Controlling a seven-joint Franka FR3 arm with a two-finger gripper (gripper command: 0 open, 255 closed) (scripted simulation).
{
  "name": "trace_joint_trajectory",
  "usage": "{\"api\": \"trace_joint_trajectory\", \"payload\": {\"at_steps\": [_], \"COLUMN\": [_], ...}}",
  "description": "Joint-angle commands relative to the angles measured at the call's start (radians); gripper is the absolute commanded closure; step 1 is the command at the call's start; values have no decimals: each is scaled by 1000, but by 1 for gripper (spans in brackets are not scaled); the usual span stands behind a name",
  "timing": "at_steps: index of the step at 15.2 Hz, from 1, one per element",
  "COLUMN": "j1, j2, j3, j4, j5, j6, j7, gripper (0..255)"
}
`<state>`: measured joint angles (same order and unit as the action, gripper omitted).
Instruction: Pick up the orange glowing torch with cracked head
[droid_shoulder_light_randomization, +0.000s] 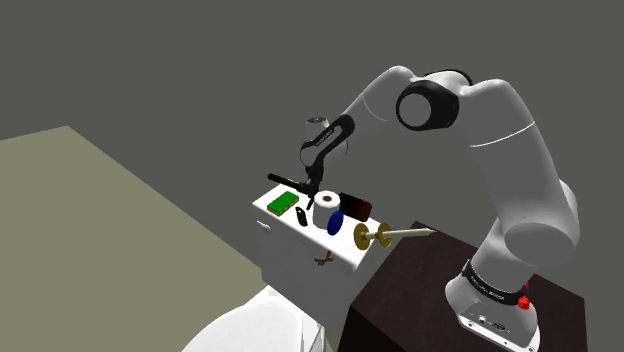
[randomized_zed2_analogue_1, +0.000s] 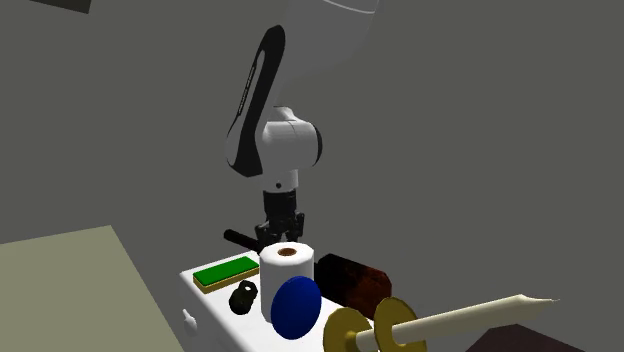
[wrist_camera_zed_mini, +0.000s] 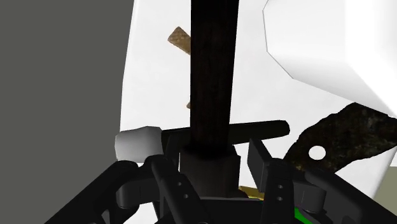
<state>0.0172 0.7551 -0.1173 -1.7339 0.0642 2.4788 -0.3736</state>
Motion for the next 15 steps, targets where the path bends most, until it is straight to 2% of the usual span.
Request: {"api": "trace_joint_trajectory", "payload": {"at_steps": [1,15], "j1": [2,11], "j2": [-21,-143], "j3": [-2,-14], "j4": [-7,-26], "j5": [-2,-15], "j6": [-13,-116], "j7": [1,5], "gripper": [255,255]}}
